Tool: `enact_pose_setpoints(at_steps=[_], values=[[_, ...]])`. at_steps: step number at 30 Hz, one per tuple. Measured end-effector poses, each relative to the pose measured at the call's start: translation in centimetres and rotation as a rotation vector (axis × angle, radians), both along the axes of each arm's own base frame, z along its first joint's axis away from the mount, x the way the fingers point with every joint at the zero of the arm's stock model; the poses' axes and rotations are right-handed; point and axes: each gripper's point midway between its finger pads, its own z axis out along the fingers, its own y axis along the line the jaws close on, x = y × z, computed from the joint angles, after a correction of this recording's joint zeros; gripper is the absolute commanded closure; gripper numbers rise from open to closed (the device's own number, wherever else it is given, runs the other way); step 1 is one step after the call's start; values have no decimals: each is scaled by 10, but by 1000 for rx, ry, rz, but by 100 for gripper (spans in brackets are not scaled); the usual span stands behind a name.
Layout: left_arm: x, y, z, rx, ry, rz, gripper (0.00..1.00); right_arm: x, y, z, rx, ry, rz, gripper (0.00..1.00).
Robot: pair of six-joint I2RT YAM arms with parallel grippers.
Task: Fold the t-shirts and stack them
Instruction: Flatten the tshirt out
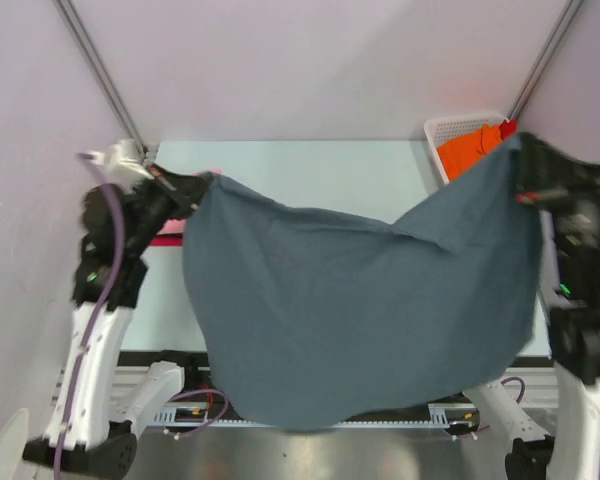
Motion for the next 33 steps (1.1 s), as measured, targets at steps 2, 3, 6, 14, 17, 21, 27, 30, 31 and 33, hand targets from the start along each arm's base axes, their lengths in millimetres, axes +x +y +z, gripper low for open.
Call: enact_pose_setpoints(at_steps=[2,3,6,14,17,21,27,30,31,33], values=[[29,-4,-64,3,142,0,99,65,10,-54,-4,171,25,100],[41,-7,-95,3,214,1,100,95,15,-84,-5,261,38,100],[65,-11,-174,-2,409,6,100,171,30,-187,9,536,81,100],[168,-31,-153,-97,448,-54,100,294,28,-252,100,827,218,100],[211,-32,-80,-137,283,-73,100,335,14,-178,75,703,227,100],[218,-28,26,-170,52,-96,100,324,-13,-56,42,433,245,100],[188,-27,114,-205,-218,-176,100,257,-53,3,45,249,198,100],[188,-28,91,-208,-194,-184,100,240,-38,-8,31,246,267,100],[192,-28,79,-209,-176,-185,100,240,-32,-20,35,260,301,100],[203,-29,36,-208,-113,-186,100,242,-25,-57,56,309,358,100]])
